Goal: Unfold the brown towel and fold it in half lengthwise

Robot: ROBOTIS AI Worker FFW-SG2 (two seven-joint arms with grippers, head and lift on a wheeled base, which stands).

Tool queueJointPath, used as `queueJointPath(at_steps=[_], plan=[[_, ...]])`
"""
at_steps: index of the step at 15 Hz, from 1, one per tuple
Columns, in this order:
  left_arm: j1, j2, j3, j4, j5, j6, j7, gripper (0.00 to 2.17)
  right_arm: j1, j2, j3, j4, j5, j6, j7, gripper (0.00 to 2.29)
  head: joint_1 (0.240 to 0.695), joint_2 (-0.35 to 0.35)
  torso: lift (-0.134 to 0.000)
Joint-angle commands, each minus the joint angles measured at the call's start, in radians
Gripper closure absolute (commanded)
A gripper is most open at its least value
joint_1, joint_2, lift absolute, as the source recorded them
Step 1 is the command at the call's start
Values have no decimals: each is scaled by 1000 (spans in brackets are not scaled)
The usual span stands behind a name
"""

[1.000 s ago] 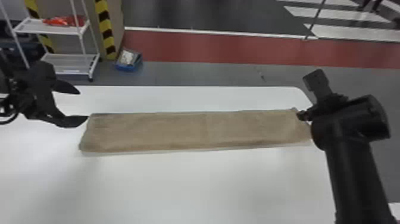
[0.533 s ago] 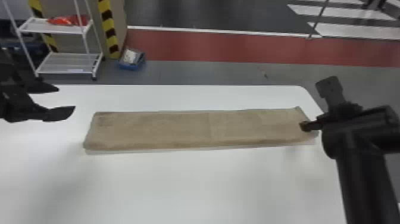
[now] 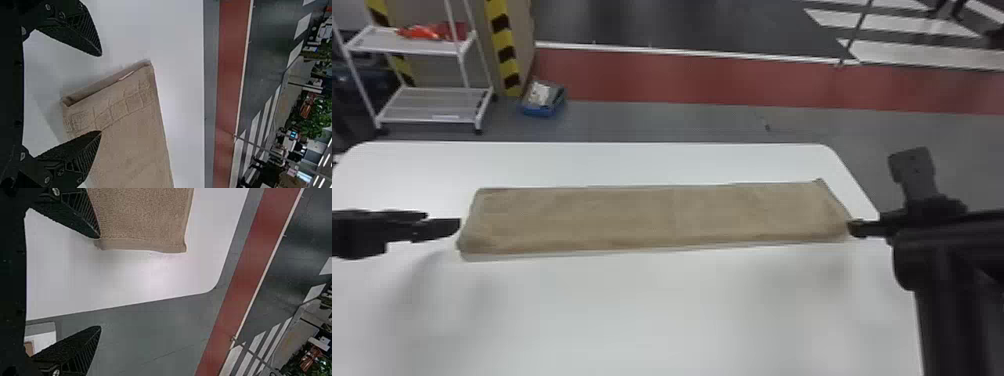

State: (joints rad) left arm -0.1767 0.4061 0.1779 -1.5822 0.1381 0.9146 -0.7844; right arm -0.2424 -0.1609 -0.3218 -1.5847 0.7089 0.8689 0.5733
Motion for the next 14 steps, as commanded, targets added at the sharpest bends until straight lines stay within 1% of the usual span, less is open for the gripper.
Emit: queueJointPath(at_steps=[1,2,3,4,5,7,9,10,11,12,13,14], plan=[[80,-50,65,-81,48,17,47,184,66,-2,-29,-94,-72,42,-7,60,695,-163,-123],[118,-67,95,-122,78,17,68,151,118,4,-37,-153,-97,63,-27,63,695,-171,-123],[166,-79,120,-159,115,14,97,120,169,23,-48,-225,-129,91,-44,66,695,-176,-123],[206,-89,138,-199,150,2,128,120,213,53,-59,-305,-190,115,-66,73,695,-181,-123],[243,-95,153,-220,184,-41,152,120,256,86,-60,-380,-236,137,-87,76,695,-184,-123],[332,-104,172,-271,259,-194,218,120,360,162,-37,-569,-313,134,-147,76,695,-169,-123],[430,-116,206,-326,325,-305,258,124,466,162,4,-741,-391,134,-220,76,695,-131,-123],[470,-122,219,-331,360,-360,263,124,515,162,29,-802,-417,127,-257,76,695,-99,-123],[503,-130,230,-331,377,-427,269,124,564,162,56,-841,-428,115,-299,76,695,-84,-123],[539,-138,233,-322,379,-538,283,124,626,162,87,-860,-456,57,-354,80,695,-72,-123],[560,-139,233,-298,388,-645,310,124,670,162,104,-864,-488,-14,-385,80,695,-55,-123],[583,-138,232,-275,390,-740,347,124,709,162,106,-856,-554,-127,-412,80,695,-38,-123]])
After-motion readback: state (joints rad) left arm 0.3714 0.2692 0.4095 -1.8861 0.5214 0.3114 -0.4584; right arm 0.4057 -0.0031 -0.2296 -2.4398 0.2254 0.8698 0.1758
